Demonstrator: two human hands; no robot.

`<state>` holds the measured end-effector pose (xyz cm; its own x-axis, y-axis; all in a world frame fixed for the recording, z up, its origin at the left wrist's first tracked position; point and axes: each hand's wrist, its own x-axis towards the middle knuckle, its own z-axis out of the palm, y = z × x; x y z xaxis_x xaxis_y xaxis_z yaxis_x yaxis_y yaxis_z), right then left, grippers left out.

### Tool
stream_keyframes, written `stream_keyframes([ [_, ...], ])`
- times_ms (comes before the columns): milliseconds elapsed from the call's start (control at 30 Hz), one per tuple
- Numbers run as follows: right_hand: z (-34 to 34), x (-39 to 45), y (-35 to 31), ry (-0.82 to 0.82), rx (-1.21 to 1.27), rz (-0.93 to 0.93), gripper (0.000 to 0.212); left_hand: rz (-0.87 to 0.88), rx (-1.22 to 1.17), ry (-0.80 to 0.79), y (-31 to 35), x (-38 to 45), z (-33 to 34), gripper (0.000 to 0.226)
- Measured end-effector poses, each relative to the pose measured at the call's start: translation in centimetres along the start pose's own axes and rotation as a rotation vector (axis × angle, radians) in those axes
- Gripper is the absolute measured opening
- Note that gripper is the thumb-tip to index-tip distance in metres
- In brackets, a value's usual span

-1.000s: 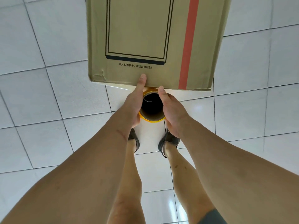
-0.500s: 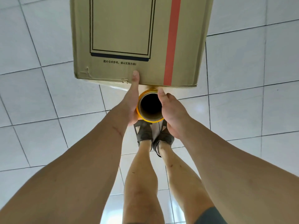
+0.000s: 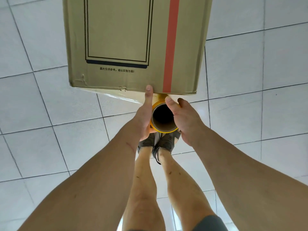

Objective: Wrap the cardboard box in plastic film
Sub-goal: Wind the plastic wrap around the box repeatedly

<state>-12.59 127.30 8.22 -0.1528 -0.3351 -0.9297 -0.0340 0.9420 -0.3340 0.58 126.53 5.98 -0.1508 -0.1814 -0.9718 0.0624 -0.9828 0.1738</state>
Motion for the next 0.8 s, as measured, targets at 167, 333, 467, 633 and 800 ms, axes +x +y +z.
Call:
stream_keyframes([
  [167, -1.1, 0.6, 0.2, -0.021, 0.144, 0.066, 0.106, 0.067, 0.051, 0.125, 0.6, 0.2, 2.2, 0.088],
  [333, -2.4, 0.7, 0.2, 0.004, 0.066, 0.011, 0.068, -0.039, 0.003, -0.013, 0.8, 0.3, 2.4, 0.103],
  [467, -3.5, 0.7, 0.5, 0.046, 0.038, 0.059, 0.095, -0.008, 0.012, 0.096, -0.1, 1.5, 3.7, 0.158],
  [633, -4.4, 1.0, 0.8, -0.052, 0.046, 0.041, 0.115, 0.037, -0.030, 0.091, 0.2, 0.9, 5.0, 0.108],
  [800, -8.1, 1.2, -0.3, -0.068, -0.220, -0.042, 0.074, -0.023, -0.067, 0.017, -1.2, 0.8, 7.0, 0.124],
])
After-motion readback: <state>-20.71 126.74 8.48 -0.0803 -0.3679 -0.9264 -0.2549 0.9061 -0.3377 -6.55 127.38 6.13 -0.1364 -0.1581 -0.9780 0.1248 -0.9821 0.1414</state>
